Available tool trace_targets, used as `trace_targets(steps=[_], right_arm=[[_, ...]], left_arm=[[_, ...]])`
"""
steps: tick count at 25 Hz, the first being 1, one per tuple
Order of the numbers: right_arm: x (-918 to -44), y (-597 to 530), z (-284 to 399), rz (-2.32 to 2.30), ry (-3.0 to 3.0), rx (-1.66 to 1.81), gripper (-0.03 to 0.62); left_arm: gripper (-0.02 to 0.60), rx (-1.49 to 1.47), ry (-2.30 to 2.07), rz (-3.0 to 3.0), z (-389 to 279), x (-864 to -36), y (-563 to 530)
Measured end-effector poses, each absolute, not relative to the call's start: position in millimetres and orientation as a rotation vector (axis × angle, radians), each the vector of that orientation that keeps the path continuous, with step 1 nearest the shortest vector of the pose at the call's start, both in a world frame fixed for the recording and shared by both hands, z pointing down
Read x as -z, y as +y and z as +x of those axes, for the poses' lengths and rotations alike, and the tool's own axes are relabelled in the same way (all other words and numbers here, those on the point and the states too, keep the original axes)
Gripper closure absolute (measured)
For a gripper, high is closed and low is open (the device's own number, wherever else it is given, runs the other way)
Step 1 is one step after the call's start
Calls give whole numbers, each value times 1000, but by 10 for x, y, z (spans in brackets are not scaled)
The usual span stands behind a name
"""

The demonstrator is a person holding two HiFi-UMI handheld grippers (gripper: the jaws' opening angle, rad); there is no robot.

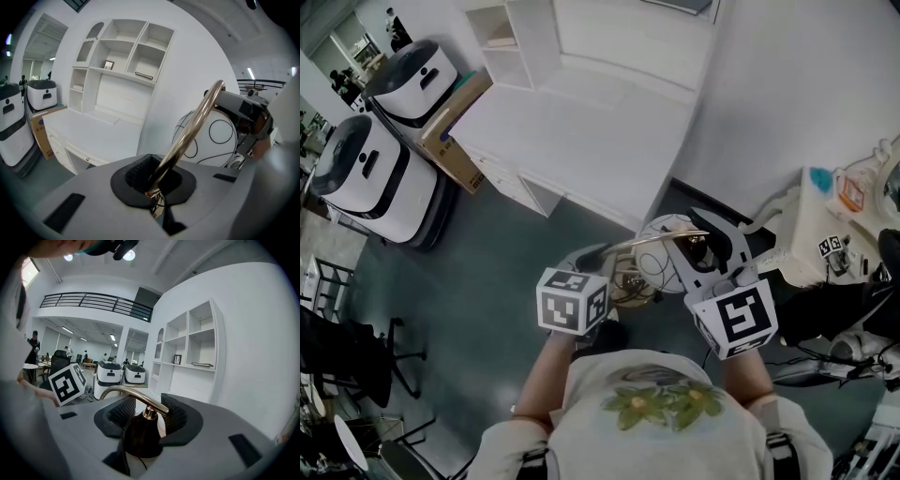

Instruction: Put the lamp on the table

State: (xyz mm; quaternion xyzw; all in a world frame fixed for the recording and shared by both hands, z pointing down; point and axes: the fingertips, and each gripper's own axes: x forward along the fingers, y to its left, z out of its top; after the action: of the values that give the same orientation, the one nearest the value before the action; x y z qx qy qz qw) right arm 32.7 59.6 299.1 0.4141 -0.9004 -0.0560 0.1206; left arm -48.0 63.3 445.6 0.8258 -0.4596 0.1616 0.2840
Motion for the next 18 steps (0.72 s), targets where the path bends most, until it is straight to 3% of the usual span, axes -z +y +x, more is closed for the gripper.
trace_targets(steps=[18], right_arm=[[-2974, 126, 19, 1279, -2582, 174, 408]], left_arm=[[554, -436, -1144, 2250, -716, -4504, 113]])
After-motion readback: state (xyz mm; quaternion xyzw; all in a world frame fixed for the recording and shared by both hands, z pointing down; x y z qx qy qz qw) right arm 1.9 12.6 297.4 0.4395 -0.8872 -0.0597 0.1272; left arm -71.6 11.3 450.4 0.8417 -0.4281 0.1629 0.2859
